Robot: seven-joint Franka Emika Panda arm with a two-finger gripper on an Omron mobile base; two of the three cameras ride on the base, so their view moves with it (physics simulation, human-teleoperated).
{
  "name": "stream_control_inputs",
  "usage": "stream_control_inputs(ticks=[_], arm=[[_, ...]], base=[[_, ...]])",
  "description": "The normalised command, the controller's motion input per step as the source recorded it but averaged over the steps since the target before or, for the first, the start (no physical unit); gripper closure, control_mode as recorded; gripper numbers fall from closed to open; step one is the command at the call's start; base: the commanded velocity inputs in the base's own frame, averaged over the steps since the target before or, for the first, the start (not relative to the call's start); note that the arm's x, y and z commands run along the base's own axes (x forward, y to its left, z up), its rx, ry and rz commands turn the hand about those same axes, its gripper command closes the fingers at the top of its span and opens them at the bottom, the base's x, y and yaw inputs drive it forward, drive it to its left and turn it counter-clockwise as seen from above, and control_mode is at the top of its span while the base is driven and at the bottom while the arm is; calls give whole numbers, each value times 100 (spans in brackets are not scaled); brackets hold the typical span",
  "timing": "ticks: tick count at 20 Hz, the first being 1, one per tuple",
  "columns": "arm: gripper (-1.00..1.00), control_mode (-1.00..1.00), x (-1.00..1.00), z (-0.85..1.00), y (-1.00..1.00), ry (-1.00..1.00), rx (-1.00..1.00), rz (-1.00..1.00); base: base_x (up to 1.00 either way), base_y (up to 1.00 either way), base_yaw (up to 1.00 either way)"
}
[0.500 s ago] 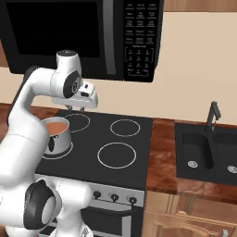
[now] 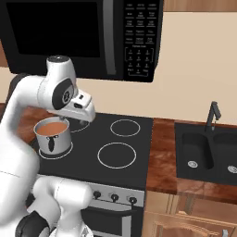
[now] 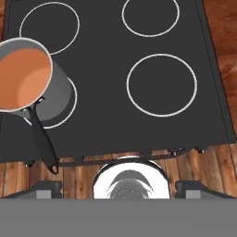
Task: Retrieve the steak from the fridge and place it on the saucepan with marinade on the stove.
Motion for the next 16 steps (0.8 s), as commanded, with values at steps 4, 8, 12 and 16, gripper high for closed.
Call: stream_control_inputs(ticks=[4, 8, 12, 16], arm=[[-100, -100, -100, 0, -19, 0, 0, -14], [-100, -100, -24, 0, 13, 0, 0, -2], [-100, -100, -3, 7, 36, 5, 0, 5], [-100, -100, 0, 5, 43, 14, -1, 9]], base=[[0, 0, 0], [0, 0, 0], [0, 0, 0], [0, 0, 0]])
